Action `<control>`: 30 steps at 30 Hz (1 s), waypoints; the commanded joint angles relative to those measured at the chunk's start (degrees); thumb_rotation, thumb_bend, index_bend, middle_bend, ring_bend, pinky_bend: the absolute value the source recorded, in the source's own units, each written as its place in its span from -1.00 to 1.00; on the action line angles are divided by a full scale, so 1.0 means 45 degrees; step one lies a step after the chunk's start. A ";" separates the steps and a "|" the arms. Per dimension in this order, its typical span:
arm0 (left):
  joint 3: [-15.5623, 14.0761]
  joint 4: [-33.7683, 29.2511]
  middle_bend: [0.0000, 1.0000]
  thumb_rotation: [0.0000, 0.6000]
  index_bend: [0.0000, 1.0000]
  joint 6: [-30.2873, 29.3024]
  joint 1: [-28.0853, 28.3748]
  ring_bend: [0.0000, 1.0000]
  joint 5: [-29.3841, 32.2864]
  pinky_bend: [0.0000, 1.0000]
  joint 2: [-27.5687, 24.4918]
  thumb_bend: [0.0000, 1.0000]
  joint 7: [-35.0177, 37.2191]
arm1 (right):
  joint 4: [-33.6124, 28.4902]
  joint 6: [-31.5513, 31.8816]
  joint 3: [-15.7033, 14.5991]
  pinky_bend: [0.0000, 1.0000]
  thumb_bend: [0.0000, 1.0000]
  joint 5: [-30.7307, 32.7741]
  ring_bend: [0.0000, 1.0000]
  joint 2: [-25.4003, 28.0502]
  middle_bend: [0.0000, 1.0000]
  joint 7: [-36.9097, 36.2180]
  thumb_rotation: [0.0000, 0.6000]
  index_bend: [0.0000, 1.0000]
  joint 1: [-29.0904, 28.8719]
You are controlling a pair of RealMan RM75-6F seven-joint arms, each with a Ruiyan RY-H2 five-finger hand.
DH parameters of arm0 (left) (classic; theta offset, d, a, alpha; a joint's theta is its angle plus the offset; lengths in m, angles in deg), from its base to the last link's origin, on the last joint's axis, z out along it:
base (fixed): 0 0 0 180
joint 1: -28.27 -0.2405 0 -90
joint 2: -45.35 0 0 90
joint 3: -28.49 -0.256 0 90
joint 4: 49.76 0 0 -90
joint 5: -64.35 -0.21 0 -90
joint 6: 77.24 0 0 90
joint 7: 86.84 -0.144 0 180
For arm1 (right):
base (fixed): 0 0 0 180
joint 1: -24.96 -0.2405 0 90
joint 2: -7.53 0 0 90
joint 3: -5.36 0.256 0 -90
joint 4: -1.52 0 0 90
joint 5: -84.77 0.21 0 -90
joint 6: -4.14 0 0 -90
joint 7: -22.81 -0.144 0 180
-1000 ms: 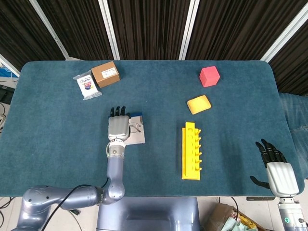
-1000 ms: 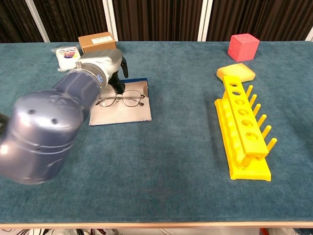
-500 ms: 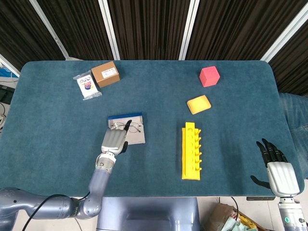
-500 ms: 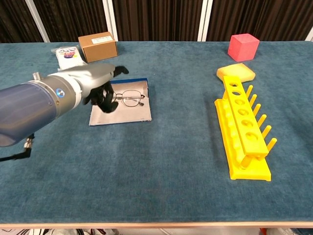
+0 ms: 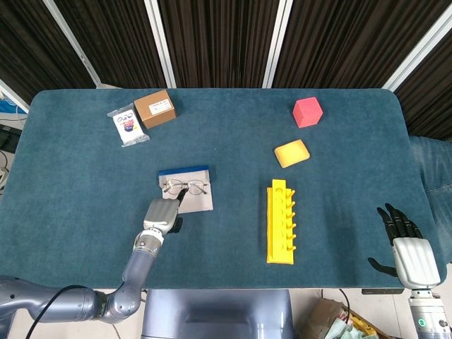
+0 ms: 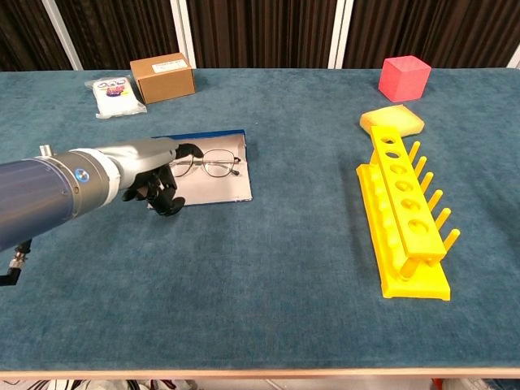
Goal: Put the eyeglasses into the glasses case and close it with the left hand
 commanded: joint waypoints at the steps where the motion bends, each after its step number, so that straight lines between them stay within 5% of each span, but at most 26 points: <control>1: -0.0101 0.0307 0.57 1.00 -1.00 0.0032 0.0064 0.62 0.0047 0.62 0.0156 -0.02 0.0059 | -0.0016 -0.0004 -0.0004 -0.63 -0.68 -0.0004 -0.83 0.0006 -1.00 0.0000 1.00 -1.00 0.0000; 30: -0.0021 0.1857 0.56 1.00 -1.00 -0.0223 0.0496 0.62 0.0249 0.62 0.1075 -0.02 -0.0062 | -0.0117 -0.0088 0.0000 -0.63 -0.68 0.0112 -0.83 0.0054 -1.00 0.0016 1.00 -1.00 0.0004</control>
